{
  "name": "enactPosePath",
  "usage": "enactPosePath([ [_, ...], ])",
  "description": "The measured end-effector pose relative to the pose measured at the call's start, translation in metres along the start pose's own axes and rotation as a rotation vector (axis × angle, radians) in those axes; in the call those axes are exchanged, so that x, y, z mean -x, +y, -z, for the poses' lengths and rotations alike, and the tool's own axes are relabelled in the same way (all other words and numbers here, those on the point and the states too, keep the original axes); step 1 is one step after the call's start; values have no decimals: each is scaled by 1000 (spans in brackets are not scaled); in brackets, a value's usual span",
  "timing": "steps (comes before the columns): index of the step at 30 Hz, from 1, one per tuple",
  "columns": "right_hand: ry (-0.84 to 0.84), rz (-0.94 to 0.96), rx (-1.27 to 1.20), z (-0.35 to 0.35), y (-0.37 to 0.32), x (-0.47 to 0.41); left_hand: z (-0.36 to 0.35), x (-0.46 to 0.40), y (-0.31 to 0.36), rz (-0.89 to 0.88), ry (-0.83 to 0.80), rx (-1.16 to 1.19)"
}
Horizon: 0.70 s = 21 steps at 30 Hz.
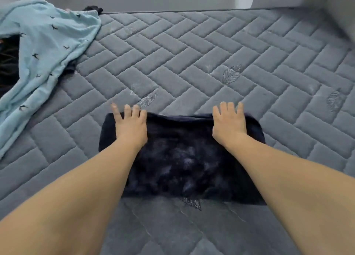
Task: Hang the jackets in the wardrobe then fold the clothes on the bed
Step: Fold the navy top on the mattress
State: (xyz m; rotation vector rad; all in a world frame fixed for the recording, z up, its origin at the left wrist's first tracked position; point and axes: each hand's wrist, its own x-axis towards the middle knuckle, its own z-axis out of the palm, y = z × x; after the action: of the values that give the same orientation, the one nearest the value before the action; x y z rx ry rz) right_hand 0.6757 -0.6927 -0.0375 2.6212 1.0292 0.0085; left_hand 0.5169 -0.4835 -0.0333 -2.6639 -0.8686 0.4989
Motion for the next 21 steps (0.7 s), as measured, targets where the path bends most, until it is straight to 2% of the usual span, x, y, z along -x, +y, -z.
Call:
enactPosePath([
  [3, -131, 59, -142, -41, 7, 9, -18, -1, 38, -58, -223, 333],
  [6, -231, 95, -178, -75, 17, 9, -29, -10, 62, 36, -460, 587],
  [8, -222, 60, -201, -89, 17, 5, -35, -15, 69, 80, -583, 645],
  [10, -228, 26, -222, -102, 11, 6, -40, -18, 75, 51, -665, 593],
  [15, -197, 13, -254, -133, 4, 5, -51, -27, 83, 46, -727, 539],
  [21, -138, 28, -260, -147, 4, 0, -63, -43, 96, 95, -707, 505],
])
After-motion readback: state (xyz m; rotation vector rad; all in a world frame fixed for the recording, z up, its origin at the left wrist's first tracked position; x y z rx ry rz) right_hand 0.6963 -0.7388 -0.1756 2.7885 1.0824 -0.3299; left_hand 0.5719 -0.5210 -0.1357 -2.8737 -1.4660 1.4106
